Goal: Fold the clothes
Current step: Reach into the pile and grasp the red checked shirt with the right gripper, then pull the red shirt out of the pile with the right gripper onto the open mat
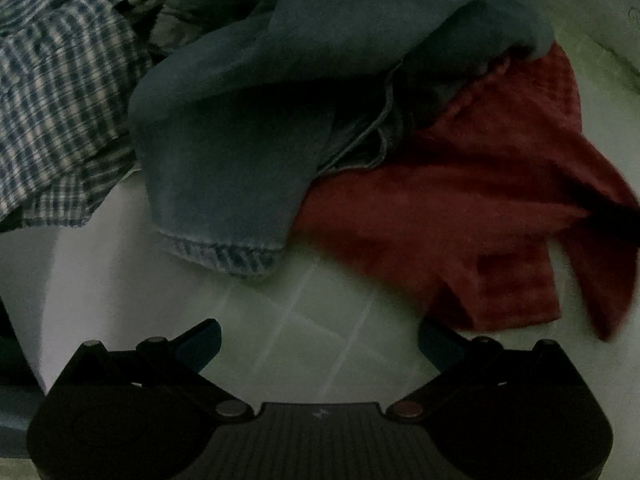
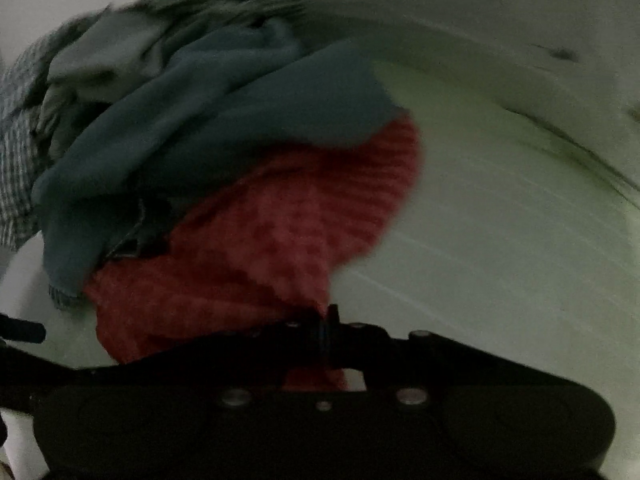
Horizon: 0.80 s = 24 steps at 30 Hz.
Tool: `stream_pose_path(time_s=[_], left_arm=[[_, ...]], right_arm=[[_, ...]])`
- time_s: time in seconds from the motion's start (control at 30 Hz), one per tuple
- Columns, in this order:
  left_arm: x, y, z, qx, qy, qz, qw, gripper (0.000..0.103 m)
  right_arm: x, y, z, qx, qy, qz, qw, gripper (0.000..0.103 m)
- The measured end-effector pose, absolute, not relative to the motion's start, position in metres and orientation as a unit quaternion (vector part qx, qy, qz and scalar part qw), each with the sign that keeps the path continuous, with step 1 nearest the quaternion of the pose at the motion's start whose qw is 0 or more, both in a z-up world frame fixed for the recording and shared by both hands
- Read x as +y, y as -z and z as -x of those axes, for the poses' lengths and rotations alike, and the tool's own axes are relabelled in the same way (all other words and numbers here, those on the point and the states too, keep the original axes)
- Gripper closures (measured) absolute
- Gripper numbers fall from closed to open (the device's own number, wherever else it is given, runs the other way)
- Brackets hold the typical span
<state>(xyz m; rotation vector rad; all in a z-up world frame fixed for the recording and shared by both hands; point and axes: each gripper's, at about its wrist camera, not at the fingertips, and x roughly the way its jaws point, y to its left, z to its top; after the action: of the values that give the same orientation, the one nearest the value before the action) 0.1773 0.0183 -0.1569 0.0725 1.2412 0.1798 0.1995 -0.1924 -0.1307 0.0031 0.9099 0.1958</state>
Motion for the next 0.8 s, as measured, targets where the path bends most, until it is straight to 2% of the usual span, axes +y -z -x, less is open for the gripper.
stream_pose_path(time_s=[0.27,0.57,0.8], left_arm=[[0.002,0.124,-0.131,0.539,-0.068,-0.055,0.838,0.0],[-0.083,0.089,-0.064,0.513,-0.046,-0.062,0.855,0.0],[-0.121,0.086,-0.063,0.504,-0.035,-0.06,0.861,0.0]], right_arm=[[-0.224,0.11,-0.122,0.398,-0.038,0.006,0.916,0.103],[-0.271,0.072,-0.059,0.356,-0.008,0.016,0.934,0.103],[-0.306,0.05,-0.008,0.337,-0.028,0.046,0.94,0.103]])
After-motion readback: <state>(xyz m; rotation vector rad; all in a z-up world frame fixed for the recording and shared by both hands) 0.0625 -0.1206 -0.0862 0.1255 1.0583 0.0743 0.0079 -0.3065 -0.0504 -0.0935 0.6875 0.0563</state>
